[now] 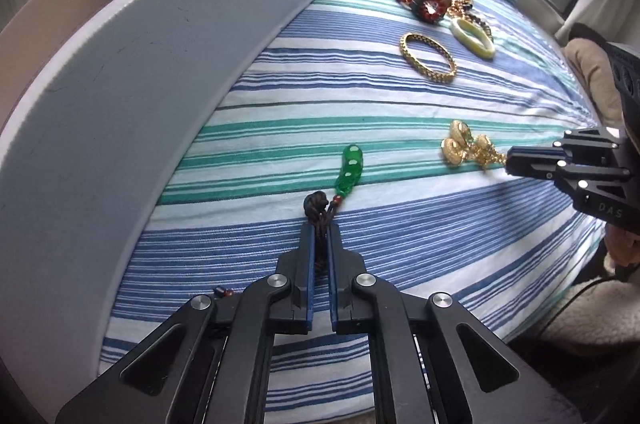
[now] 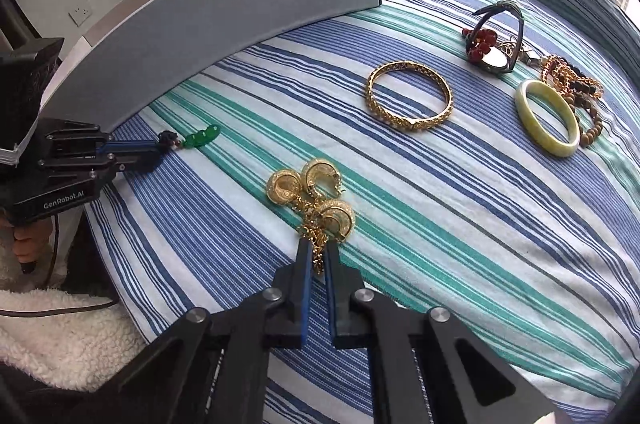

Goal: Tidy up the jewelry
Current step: 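Lift and carry the pendant and earrings with both grippers toward the white box, then lower both held items into the box and open both grippers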

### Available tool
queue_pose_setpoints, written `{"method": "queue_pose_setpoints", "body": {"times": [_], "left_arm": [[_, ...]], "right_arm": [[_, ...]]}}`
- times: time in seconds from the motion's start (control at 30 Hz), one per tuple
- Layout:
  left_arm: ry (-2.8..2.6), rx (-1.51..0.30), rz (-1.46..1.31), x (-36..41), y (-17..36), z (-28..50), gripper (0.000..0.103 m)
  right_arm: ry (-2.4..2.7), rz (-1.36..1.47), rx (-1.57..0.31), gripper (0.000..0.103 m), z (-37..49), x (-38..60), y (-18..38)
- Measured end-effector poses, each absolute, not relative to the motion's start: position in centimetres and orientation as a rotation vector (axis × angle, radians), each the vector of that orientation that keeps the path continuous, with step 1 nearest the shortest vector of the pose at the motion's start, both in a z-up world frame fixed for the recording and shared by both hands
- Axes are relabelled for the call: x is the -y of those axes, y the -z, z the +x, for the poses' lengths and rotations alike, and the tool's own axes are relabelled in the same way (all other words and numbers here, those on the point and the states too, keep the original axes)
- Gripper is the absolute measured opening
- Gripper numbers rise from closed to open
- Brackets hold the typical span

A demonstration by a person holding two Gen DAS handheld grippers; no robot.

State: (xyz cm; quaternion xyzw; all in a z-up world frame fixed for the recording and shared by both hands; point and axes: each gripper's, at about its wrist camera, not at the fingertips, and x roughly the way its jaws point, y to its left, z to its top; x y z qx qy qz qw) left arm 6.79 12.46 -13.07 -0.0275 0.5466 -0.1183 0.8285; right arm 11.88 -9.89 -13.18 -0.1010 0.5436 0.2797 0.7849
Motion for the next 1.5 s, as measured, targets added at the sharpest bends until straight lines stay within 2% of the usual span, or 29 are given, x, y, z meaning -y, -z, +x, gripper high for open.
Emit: {"method": "queue_pose_setpoints", "body": {"times": [0.3, 0.53, 0.63, 0.77, 1.0, 1.2, 1.27, 1.3, 1.33, 1.5], "left_arm": [[0.267, -0.983, -0.225, -14.4, 3.9, 5.4, 0.003], [-0.014, -0.807, -0.226, -21.0, -4.4, 3.3, 0.003], [-0.196, -0.794, -0.229, -24.7, -5.1, 2.7, 0.003], [-0.359, -0.821, -0.252, -28.6, -3.5, 2.2, 0.003], [-0.443, -0.896, -0.304, -31.1, 0.7, 2.1, 0.003], [-0.433, -0.886, -0.298, -31.5, 0.7, 1.6, 0.003], [-0.425, -0.878, -0.300, -31.5, 0.6, 1.5, 0.003], [-0.421, -0.876, -0.303, -31.5, 0.5, 1.3, 0.003], [-0.417, -0.876, -0.305, -31.5, 0.6, 1.4, 0.003], [-0.401, -0.889, -0.313, -31.3, 0.9, 1.3, 0.003]], "right_arm": [[-0.633, -0.063, -1.017, 0.006, 11.4, 11.8, 4.4], [-0.781, -0.069, -0.817, 0.005, 12.2, 7.8, -4.3], [-0.875, -0.092, -0.738, 0.005, 12.9, 3.9, -7.1], [-0.997, -0.132, -0.693, 0.002, 14.2, -2.5, -8.4], [-1.114, -0.186, -0.777, 0.002, 16.8, -12.8, -5.9], [-1.110, -0.236, -0.838, 0.006, 15.3, -11.2, -4.3], [-1.075, -0.282, -0.866, 0.029, 14.4, -9.7, -2.0], [-1.051, -0.299, -0.881, 0.046, 13.9, -9.1, -0.4], [-1.035, -0.312, -0.911, 0.049, 13.6, -8.6, 1.5], [-0.951, -0.322, -1.001, 0.049, 13.7, -8.9, 10.7]]}}
